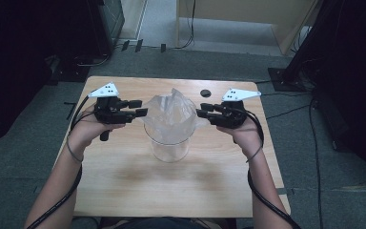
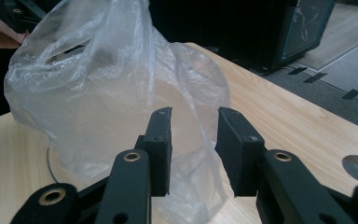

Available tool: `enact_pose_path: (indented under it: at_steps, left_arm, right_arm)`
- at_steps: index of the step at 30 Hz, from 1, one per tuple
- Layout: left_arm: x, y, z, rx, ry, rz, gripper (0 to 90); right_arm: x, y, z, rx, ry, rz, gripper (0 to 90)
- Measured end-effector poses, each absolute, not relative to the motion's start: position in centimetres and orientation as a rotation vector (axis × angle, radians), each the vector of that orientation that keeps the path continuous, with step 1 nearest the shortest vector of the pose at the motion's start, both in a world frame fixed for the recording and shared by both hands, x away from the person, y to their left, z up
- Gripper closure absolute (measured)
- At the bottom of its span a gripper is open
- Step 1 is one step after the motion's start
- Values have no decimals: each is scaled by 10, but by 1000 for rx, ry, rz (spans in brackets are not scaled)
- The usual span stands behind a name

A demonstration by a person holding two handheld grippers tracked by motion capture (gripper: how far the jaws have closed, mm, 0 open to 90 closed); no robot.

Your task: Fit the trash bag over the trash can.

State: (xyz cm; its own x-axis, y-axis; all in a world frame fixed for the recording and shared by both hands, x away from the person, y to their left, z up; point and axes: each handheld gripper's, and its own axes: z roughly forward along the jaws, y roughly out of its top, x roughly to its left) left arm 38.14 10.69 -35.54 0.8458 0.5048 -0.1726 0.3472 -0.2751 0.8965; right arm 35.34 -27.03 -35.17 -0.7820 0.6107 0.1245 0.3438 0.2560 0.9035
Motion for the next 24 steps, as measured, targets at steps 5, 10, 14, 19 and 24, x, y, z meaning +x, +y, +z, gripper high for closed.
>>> enact_pose_path:
  at_steps: [5, 10, 14, 19, 24]
  left_arm:
    - [386, 104, -357, 1893, 652, 155, 529]
    - [389, 100, -359, 1904, 669, 128, 530]
    - [387, 96, -359, 1928, 660, 115, 526]
    - [381, 93, -357, 1952, 638, 119, 497]
    - [372, 90, -355, 1976, 611, 116, 487]
  right_arm:
    - [361, -267, -355, 903, 2271, 1536, 673]
    - [367, -267, -355, 924, 2258, 1543, 677]
    - [369, -258, -358, 921, 2288, 1532, 669]
    - [365, -250, -357, 885, 2331, 1530, 630]
    - [357, -247, -355, 848, 2362, 1532, 605]
